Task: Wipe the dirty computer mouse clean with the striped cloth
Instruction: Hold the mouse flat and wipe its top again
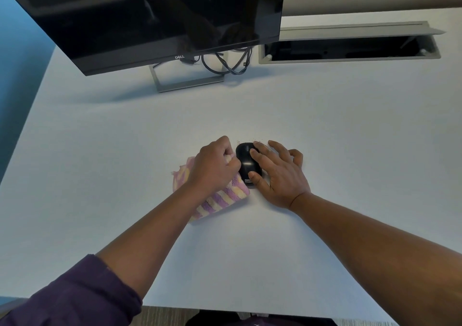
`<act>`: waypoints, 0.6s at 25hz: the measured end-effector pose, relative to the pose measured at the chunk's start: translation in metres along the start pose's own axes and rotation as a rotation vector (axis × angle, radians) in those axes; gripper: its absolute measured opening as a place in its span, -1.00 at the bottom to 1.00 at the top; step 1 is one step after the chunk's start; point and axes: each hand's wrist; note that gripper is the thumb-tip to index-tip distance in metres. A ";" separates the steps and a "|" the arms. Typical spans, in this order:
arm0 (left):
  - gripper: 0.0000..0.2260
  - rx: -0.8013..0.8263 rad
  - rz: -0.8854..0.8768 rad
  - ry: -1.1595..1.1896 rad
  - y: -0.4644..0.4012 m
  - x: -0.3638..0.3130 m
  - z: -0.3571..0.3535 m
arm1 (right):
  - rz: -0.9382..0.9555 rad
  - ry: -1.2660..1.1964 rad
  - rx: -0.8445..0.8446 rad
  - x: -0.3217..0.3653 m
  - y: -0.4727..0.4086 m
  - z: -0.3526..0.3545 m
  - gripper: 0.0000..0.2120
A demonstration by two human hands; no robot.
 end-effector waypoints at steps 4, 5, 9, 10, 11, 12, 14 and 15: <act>-0.83 0.000 0.045 0.078 0.000 0.000 0.005 | 0.002 0.005 -0.002 -0.001 0.000 0.000 -0.47; -0.83 0.026 0.066 0.096 0.001 0.000 0.005 | 0.003 0.006 -0.004 -0.001 0.000 -0.001 -0.47; -0.85 0.221 0.162 0.218 0.001 0.003 0.013 | 0.008 0.010 -0.011 -0.001 0.000 -0.001 -0.47; -0.85 0.265 0.165 0.240 0.001 0.005 0.017 | 0.008 0.012 -0.012 -0.001 0.000 -0.002 -0.47; -0.85 0.308 0.162 0.252 0.000 0.007 0.021 | 0.007 0.014 -0.013 -0.001 0.000 -0.002 -0.47; -0.82 0.360 0.155 0.258 0.000 0.010 0.026 | 0.005 0.014 -0.013 -0.001 0.000 -0.002 -0.47; -0.66 0.484 0.130 0.242 -0.003 0.015 0.034 | 0.000 0.011 -0.010 -0.002 0.000 -0.003 -0.47; -0.59 0.528 0.116 0.202 -0.005 0.017 0.037 | -0.001 0.011 -0.010 -0.002 0.000 -0.003 -0.47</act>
Point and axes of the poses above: each hand's wrist, its own y-axis away from the middle knuckle, its own z-axis out of the back of the hand, x = y × z, and after that the axes turned 9 degrees about z, right-handed
